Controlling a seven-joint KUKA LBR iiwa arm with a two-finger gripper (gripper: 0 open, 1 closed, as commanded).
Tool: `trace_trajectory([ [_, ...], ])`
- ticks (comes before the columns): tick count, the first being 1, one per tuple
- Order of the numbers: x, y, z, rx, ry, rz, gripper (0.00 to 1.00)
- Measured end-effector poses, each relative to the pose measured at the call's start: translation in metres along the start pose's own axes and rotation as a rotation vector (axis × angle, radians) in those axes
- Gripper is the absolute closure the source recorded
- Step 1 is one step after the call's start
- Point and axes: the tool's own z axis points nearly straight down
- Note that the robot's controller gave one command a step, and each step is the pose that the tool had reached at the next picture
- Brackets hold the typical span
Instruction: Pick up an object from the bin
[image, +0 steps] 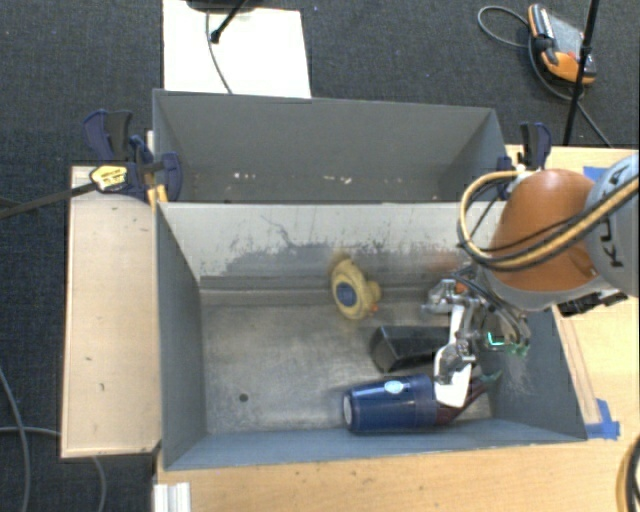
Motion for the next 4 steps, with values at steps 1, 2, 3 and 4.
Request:
trace_trajectory([
  [1, 0.0, 0.0, 0.0, 0.0, -0.001, -0.001, 0.0],
  [2, -0.027, 0.002, 0.02, 0.001, -0.007, 0.07, 0.0],
  [3, -0.049, 0.005, 0.048, 0.016, 0.029, 0.226, 1.0],
  [4, -0.049, 0.005, 0.048, 0.016, 0.029, 0.225, 1.0],
])
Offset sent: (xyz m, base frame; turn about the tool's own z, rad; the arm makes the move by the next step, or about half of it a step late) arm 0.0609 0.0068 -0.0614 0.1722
